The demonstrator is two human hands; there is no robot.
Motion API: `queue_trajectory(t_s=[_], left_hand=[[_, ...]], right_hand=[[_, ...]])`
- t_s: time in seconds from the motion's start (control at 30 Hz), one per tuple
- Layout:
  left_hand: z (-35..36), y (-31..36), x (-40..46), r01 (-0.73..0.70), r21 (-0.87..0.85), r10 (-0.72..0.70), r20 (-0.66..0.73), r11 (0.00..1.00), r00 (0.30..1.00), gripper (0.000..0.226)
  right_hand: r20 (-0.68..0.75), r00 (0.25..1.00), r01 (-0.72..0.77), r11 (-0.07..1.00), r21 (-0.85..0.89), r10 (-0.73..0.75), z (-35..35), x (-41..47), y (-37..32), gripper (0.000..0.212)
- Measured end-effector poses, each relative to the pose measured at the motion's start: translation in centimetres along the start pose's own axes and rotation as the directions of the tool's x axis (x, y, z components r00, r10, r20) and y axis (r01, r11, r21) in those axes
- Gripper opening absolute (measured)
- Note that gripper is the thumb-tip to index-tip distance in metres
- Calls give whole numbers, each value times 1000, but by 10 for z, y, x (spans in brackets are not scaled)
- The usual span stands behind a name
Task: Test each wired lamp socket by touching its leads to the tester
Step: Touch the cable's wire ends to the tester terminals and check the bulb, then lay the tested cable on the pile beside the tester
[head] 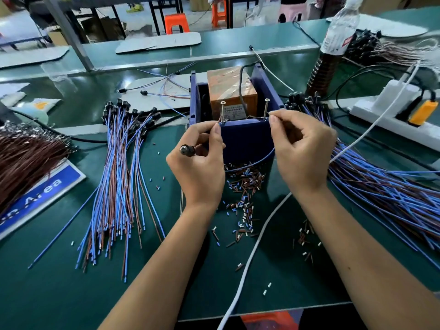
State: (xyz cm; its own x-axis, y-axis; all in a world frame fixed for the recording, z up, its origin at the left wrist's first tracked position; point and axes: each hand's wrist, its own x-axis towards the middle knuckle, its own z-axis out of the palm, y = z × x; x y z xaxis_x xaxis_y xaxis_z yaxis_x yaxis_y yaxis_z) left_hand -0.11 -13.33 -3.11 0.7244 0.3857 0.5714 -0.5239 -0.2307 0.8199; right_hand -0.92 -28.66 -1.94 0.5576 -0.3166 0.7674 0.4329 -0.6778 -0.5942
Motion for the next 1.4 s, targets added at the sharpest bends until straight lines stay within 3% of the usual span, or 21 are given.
queue_trajectory(t_s=[0.57,0.77,0.9,0.97,1.03,1.1,1.2,1.3,1.33,1.4], left_hand=[[-2,0,-2,32,-7,-32,15,999,999,17],[-6,8,-4,-165,-26,163,-48,986,985,15],[10,30,-11,-74,-80,78,45,994,996,15],[26,45,-11,28,-53,-17,215,998,976,16],[50,62,-11,177,21,-167,459,984,873,22],[81,79,-17,378,87,-336,667,922,665,25],[133,98,-40,645,255,-504,832,720,234,25],[179,107,-67,750,426,-462,868,506,-181,34],[192,107,-74,765,464,-438,859,447,-265,35],[214,107,-86,771,505,-433,838,388,-332,35]], right_hand=[[19,1000,4,997,71,-5,3,-3,4,15],[25,996,-88,988,123,86,-3,-5,3,14],[5,991,-134,977,165,136,-20,-1,5,10],[-29,985,-163,971,175,171,-35,2,8,10],[-75,977,-185,969,162,199,-56,3,13,12],[-136,962,-215,965,151,236,-80,2,21,15],[-268,913,-275,950,148,306,-118,1,34,19],[-410,834,-348,929,127,369,-154,0,49,25],[-440,808,-380,918,118,391,-165,0,53,25],[-458,778,-452,889,68,430,-180,1,62,23]])
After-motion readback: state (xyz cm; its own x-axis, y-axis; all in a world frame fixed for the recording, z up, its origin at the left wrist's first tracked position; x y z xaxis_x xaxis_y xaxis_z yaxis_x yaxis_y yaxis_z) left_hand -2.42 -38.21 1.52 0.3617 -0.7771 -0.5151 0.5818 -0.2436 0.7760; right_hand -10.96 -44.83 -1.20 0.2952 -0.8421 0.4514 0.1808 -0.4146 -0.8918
